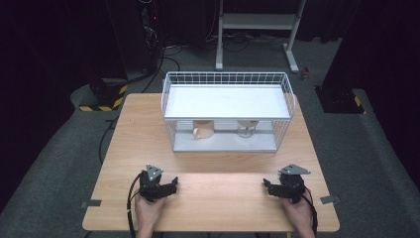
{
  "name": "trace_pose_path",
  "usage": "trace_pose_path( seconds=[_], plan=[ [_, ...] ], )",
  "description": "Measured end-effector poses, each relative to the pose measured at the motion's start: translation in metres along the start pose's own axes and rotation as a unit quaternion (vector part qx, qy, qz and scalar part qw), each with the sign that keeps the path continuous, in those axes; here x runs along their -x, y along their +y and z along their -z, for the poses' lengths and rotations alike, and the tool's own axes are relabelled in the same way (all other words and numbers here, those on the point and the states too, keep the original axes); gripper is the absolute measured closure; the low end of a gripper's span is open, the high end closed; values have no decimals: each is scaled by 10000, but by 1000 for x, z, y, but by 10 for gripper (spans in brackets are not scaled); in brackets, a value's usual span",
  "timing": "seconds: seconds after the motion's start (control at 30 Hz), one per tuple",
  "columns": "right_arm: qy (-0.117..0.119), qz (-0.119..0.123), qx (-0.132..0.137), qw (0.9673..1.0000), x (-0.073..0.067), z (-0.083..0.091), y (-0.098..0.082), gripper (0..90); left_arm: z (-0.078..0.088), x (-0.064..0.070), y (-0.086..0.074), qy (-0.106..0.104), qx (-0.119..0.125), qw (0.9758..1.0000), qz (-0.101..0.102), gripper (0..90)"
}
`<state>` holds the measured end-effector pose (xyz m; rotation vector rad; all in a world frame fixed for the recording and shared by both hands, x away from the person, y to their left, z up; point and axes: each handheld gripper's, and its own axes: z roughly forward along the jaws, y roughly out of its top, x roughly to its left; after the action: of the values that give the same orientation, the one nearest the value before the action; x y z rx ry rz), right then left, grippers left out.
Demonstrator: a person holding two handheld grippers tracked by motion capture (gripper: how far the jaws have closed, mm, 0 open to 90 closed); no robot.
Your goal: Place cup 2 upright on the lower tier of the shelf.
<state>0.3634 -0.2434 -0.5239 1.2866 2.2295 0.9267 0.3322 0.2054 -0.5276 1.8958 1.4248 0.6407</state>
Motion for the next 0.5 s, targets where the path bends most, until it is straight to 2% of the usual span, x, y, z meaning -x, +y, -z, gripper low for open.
trace_pose_path(
  seconds=[0.1, 0.5],
  plan=[
    [2, -9, -3, 10000, 0, 0, 0, 208, -3, 3, 1, 86, -170, 9997, -122, 146],
    [2, -8, -3, 10000, 0, 0, 0, 208, -4, 2, 1, 41, -177, 9998, -55, 145]
  ],
)
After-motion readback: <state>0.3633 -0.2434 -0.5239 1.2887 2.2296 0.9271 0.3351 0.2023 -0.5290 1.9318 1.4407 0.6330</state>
